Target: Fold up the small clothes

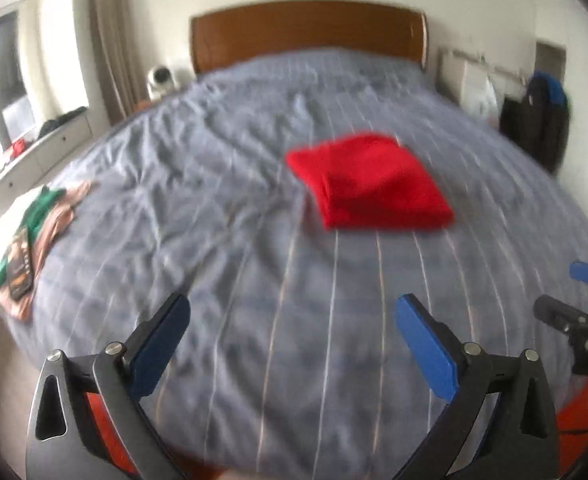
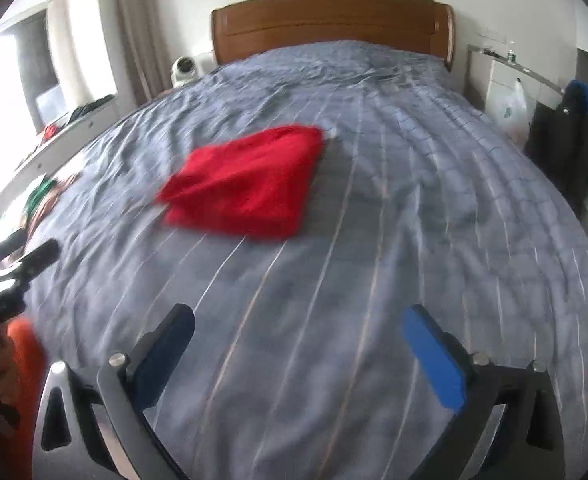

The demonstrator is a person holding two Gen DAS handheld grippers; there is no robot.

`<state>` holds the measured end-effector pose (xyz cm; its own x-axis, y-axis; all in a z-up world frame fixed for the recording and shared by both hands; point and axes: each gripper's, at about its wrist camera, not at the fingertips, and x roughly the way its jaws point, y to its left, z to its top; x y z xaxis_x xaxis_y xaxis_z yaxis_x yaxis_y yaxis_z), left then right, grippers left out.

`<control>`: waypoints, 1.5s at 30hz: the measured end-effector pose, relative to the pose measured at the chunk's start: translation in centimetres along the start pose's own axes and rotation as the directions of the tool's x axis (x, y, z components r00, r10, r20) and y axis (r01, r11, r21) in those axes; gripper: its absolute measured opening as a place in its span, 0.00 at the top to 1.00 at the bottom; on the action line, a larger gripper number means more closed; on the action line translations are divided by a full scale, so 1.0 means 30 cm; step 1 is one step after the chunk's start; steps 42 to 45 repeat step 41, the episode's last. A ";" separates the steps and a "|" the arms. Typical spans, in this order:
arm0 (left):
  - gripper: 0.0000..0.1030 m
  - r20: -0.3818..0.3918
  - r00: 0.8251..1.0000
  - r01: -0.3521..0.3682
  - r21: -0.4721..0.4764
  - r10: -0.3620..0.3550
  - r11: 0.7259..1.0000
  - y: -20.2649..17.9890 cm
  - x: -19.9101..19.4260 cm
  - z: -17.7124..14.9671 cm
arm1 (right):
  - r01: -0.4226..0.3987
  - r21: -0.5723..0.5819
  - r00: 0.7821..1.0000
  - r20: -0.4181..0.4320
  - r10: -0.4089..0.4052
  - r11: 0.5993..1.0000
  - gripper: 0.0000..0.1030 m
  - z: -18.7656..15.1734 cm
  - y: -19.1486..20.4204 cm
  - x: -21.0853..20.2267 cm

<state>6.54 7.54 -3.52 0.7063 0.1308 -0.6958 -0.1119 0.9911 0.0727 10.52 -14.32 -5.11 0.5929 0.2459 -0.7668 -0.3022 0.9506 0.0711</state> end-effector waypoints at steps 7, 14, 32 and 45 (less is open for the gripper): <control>0.00 -0.082 0.996 -0.012 0.090 0.019 0.996 -0.063 -0.037 -0.045 | -0.005 -0.032 0.995 -0.097 0.002 0.999 0.00 -0.079 0.105 -0.045; 0.00 -0.058 0.998 0.014 0.024 -0.013 1.000 -0.069 -0.135 -0.006 | 0.040 -0.003 0.999 0.021 -0.040 0.999 0.00 0.013 0.113 -0.162; 0.00 -0.031 0.999 -0.017 0.003 0.017 1.000 -0.066 -0.138 -0.004 | 0.071 -0.034 0.997 0.020 -0.071 0.997 0.00 -0.015 0.138 -0.184; 0.00 0.041 0.999 -0.010 0.025 0.009 1.000 -0.079 -0.175 -0.013 | 0.062 -0.035 0.998 0.007 -0.062 0.997 0.00 -0.022 0.147 -0.174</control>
